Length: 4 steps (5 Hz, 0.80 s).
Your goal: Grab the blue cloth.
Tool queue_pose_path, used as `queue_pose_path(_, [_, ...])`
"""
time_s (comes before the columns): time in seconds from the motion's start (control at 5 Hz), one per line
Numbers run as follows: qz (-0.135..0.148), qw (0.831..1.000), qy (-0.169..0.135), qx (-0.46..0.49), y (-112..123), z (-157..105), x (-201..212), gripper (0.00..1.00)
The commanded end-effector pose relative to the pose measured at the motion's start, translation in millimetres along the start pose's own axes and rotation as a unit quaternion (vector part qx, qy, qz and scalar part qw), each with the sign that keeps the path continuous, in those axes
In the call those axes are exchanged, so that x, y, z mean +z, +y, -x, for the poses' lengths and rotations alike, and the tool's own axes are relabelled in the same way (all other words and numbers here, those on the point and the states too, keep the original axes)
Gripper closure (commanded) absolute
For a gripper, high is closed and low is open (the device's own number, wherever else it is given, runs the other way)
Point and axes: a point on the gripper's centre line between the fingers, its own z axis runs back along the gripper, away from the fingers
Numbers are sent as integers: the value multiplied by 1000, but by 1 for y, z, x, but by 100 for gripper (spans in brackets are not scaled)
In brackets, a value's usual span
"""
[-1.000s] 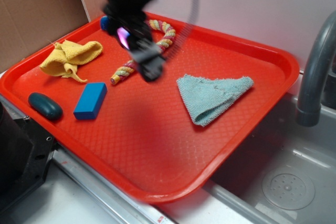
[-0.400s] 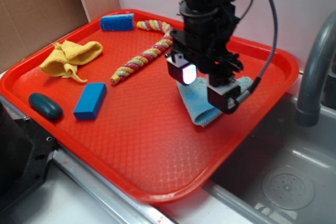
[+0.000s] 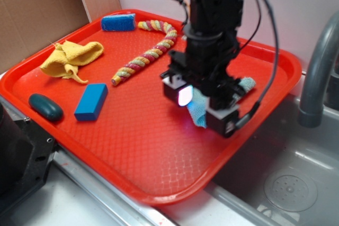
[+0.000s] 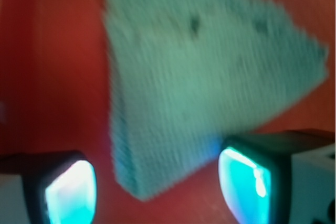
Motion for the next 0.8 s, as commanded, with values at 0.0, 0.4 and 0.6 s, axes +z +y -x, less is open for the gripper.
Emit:
queue_pose_path(0.0, [1, 999, -14, -38, -4, 3, -11, 0])
queue_pose_path(0.4, [-15, 997, -26, -70, -4, 4, -13, 100])
queue_pose_path(0.6, [-23, 995, -37, -92, -3, 7, -11, 100])
